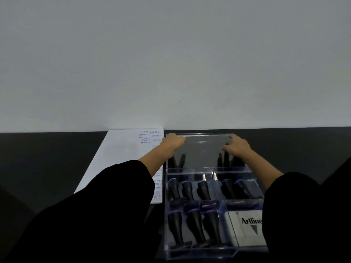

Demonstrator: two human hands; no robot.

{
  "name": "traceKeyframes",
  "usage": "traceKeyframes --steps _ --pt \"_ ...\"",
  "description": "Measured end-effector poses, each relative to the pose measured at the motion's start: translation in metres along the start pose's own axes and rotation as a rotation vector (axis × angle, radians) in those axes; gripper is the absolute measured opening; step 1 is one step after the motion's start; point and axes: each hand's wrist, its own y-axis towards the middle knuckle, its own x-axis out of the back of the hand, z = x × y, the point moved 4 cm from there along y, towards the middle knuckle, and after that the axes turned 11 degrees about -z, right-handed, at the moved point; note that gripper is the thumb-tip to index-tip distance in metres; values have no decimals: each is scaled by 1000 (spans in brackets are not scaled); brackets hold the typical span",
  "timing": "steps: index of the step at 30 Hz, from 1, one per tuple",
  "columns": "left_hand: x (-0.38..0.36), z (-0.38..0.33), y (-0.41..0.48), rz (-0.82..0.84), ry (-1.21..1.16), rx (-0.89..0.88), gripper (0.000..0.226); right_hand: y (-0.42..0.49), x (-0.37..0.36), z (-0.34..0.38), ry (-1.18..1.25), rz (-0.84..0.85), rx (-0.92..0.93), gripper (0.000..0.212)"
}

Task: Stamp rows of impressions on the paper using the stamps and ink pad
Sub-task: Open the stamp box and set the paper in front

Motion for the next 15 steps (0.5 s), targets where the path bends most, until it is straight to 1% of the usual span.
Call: traceKeyframes --steps 4,8,11,13,15 --pt "-2 1 -2 19 34 12 65 -1 -2 0 -41 2 -15 62" --pt "2 -1 0 -19 57 -7 66 -6 -3 0 -75 -1 -37 63" --pt "9 -8 -2 -16 30 -24 61 -12 0 5 -87 -15 -49 63" --pt "16 -11 -1 1 0 -41 52 -17 6 11 -85 -50 -49 62" --pt "25 -13 1 33 -46 -66 27 -19 13 22 -84 -80 -19 60"
